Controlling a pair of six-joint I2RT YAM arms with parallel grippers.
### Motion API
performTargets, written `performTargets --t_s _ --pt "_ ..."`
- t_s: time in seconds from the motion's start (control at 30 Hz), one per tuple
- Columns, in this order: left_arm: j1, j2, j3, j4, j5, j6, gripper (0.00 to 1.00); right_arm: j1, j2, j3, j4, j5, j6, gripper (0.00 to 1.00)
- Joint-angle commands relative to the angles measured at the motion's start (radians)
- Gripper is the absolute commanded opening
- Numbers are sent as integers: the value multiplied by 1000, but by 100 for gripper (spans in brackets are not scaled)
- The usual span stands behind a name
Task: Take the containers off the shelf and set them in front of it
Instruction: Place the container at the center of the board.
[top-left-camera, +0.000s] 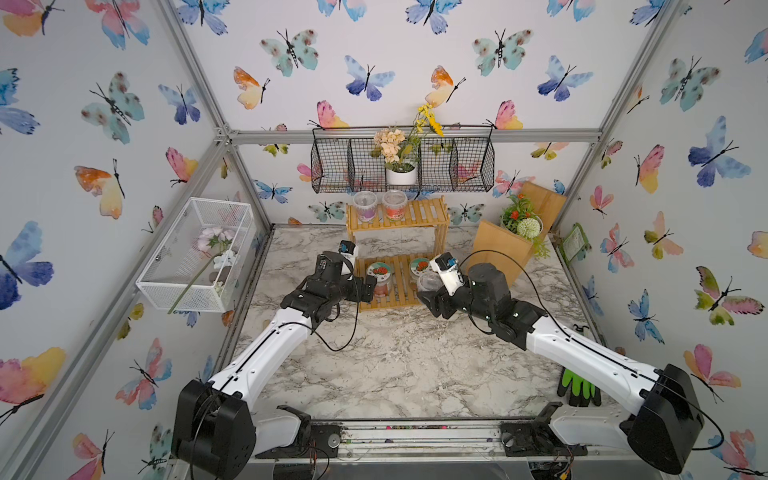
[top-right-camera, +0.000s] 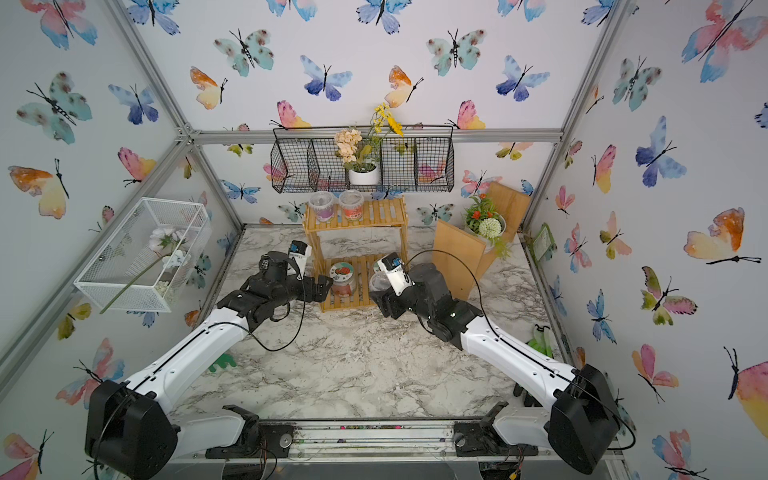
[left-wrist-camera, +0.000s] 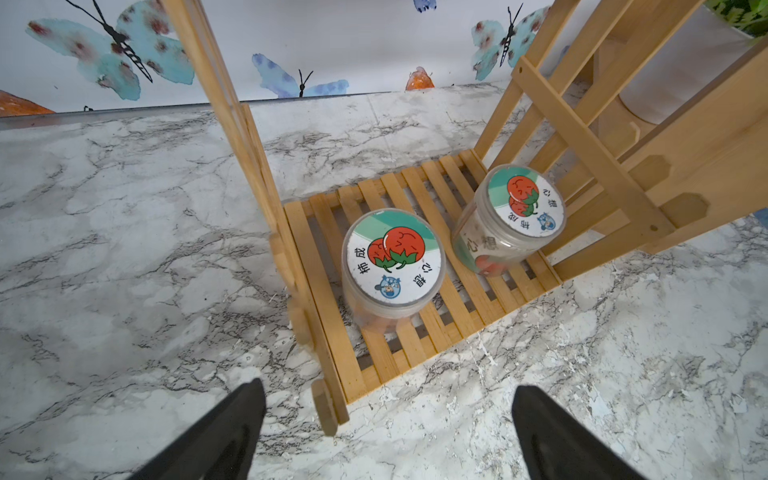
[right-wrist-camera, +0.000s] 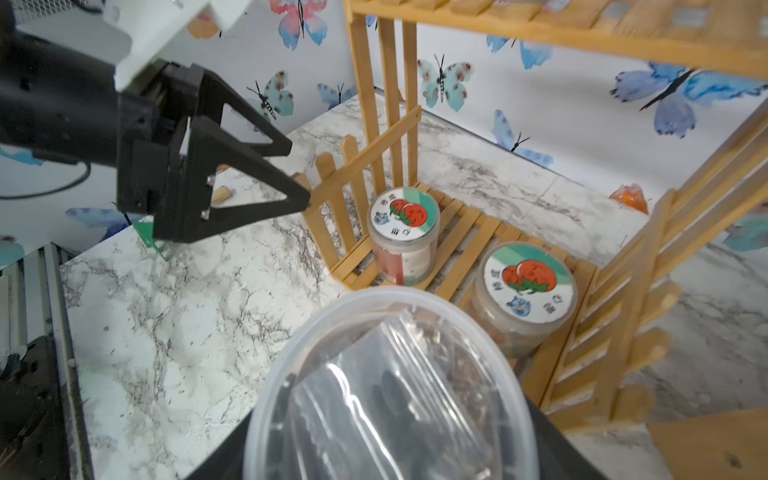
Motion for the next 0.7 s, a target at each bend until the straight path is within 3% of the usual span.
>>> performTargets --t_s 0.0,0.3,0.67 --pt "-3 -47 -15 9 47 -10 99 19 -36 -92 119 70 60 47" --pt "-3 -104 -65 -19 89 -21 99 25 -66 -284 260 126 106 47" --pt "-3 -144 -86 -47 90 -12 99 25 45 -418 457 202 133 46"
